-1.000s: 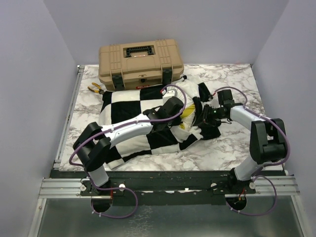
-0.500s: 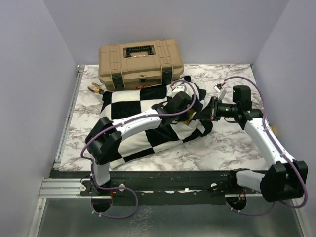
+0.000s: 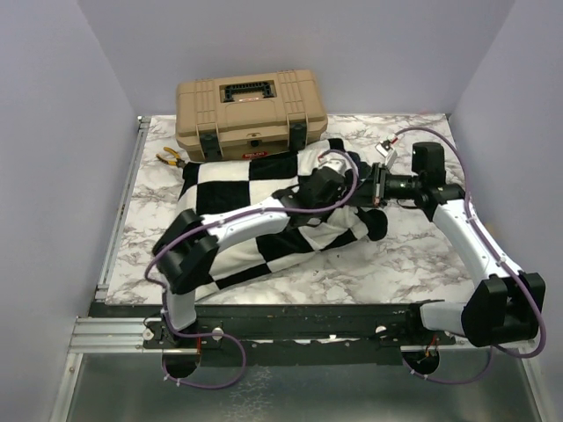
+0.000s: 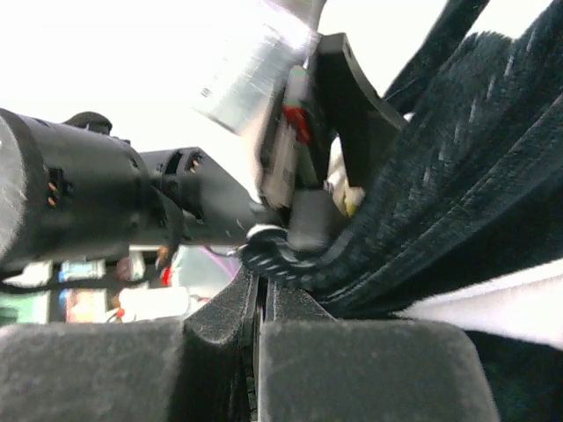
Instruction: Put the pillow into the pillowcase
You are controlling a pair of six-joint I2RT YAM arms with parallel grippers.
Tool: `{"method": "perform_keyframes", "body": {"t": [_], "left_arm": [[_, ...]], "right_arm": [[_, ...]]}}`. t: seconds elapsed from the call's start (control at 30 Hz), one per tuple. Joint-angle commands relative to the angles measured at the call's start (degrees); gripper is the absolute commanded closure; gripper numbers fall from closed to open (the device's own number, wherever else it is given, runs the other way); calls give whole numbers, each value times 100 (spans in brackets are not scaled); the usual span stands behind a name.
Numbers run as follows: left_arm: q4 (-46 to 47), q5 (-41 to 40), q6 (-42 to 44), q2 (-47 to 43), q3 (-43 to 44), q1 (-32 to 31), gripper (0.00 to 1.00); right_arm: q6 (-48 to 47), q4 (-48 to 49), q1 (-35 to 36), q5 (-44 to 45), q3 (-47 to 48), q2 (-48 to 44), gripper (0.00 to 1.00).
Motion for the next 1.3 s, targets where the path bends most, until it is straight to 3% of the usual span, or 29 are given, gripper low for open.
{"method": "perform_keyframes", "body": {"t": [0.0,0.13,0.33,0.53,0.7,0.9,1.0,1.1,1.27], "left_arm": [[-187,-489,-11,-1715,-742,325,5],[-1269,-541,128,-2658,-872,1163,1],[-3229,-1243,1104,-3058,-682,1778,1],[-3844,-1603,1543,-3231,-772,2157,1],[-2954,-152,1236,-3359,-832,2167,1],[-211,1858,-295,-3577,-1426,2168,2],[600,2271,-919,-3256,-1589,2139,13],[670,2443,-1036,-2718,-1536,1962,42],[1168,2436,-1276,-1716,-1481,1228,68]], "right_arm": [[278,585,25,-275,444,213,100],[454,881,22,-407,534,442,100],[547,1031,24,-518,615,544,100],[985,1612,35,-807,490,586,100],[1023,1699,48,-928,556,591,100],[1146,1758,51,-948,531,506,100],[1330,1995,56,-1033,530,492,100],[1524,2187,59,-1034,571,463,100],[2042,2818,57,-1058,594,482,100]]}}
